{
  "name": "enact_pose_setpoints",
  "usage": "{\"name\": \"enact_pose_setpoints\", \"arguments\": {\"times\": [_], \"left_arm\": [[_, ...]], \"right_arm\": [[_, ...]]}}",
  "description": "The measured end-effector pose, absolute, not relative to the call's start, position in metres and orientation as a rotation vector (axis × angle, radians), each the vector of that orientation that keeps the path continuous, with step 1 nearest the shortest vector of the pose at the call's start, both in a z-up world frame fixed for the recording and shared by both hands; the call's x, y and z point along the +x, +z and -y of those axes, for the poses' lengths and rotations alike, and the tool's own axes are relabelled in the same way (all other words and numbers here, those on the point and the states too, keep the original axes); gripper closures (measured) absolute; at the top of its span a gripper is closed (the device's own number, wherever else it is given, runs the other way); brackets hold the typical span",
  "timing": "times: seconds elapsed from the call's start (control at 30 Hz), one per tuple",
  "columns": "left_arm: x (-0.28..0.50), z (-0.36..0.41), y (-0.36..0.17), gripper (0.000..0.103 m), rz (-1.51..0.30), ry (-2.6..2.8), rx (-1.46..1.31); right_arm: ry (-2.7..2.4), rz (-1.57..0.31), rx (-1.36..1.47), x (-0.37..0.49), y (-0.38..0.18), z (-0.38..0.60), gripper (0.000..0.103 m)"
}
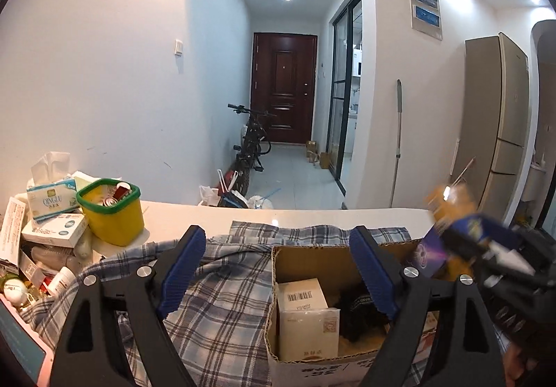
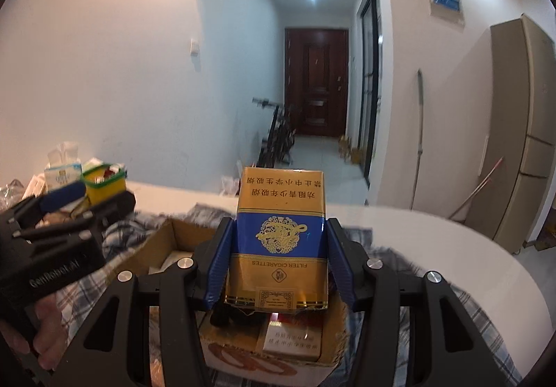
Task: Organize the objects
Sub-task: 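Lower the white tissue pack into the box and open the left gripper, then lower the gold-and-blue pack into the box and open the right gripper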
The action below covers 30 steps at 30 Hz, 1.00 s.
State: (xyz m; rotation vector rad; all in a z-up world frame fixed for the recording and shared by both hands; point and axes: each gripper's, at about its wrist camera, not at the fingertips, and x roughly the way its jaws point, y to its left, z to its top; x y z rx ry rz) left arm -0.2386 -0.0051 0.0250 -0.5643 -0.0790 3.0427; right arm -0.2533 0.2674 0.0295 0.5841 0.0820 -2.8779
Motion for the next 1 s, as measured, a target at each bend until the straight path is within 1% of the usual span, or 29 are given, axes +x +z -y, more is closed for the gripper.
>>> {"name": "enact_pose_setpoints", "arguments": {"times": [0.07, 0.17, 0.33, 0.43, 0.63, 0.83, 0.93, 1.0], "left_arm": [[-0.241, 0.002, 0.022, 0.016, 0.057, 3.038, -0.583], [-0.240, -0.008, 0.018, 0.016, 0.000, 3.030, -0.594], [-0.235, -0.019, 0.016, 0.016, -0.078, 3.020, -0.573], [-0.234, -0.019, 0.016, 0.014, -0.062, 3.003, -0.576], [-0.237, -0.018, 0.015, 0.014, -0.054, 3.004, -0.599], [-0.238, -0.016, 0.015, 0.014, -0.031, 2.992, -0.616], [-0.237, -0.017, 0.016, 0.014, -0.034, 2.994, -0.613], [-0.238, -0.017, 0.015, 0.014, -0.039, 2.992, -0.628]], "right_arm": [[-2.834, -0.072, 0.703, -0.265, 0.021, -0.267, 0.052], [-2.770, -0.003, 0.818, -0.279, 0.010, -0.273, 0.052], [-2.771, -0.036, 0.859, -0.286, 0.002, -0.275, 0.052], [-2.758, -0.030, 0.897, -0.290, -0.001, -0.279, 0.052], [-2.749, -0.068, 0.923, -0.291, -0.006, -0.274, 0.051], [-2.731, -0.061, 0.943, -0.293, -0.009, -0.274, 0.050], [-2.737, -0.021, 0.931, -0.292, -0.007, -0.279, 0.046], [-2.745, -0.005, 0.907, -0.290, -0.004, -0.281, 0.041]]}}
